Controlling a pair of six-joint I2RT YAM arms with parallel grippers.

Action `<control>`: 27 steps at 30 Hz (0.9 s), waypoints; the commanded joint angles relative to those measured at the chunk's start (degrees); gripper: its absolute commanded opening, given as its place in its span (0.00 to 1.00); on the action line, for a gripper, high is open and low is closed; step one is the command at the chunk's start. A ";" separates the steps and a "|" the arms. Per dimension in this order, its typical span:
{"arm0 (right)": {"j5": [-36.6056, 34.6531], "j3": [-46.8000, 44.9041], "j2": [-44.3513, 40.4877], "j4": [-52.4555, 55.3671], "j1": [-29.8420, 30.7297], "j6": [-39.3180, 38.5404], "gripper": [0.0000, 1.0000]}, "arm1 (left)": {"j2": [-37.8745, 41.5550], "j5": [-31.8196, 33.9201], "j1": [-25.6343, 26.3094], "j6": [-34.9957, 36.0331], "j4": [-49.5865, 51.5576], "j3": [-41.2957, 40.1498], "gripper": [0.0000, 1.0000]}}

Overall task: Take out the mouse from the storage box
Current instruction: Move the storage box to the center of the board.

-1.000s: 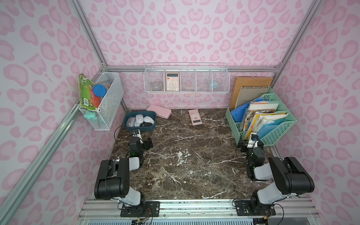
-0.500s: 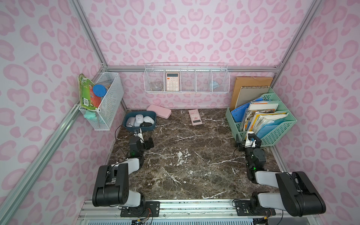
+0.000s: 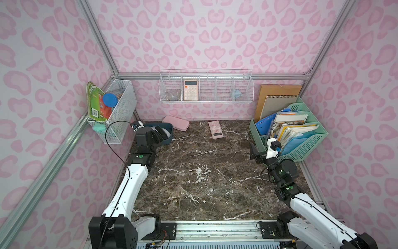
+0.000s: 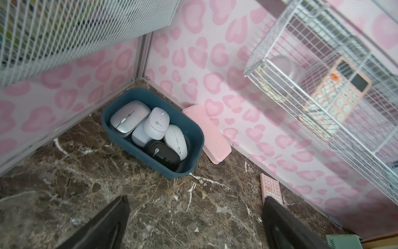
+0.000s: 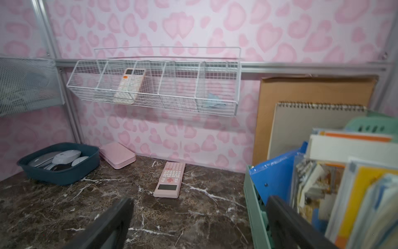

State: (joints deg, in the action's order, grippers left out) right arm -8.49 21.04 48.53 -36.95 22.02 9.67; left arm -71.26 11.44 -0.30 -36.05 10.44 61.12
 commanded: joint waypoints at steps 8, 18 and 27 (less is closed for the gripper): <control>3.32 -0.83 6.50 10.19 -4.01 13.74 1.00 | -22.03 -12.27 -0.68 2.84 20.06 21.65 0.99; 5.46 -0.16 12.50 9.79 -0.89 13.19 1.00 | -40.51 -16.23 -0.83 4.62 25.86 36.05 0.99; 5.42 0.35 14.88 8.57 0.64 12.39 1.00 | -49.85 -19.28 -0.85 5.53 25.87 42.04 0.99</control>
State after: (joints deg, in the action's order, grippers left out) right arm -2.81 20.78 63.07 -27.07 22.39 22.37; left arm -119.85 -6.24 -1.08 -31.62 35.35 101.91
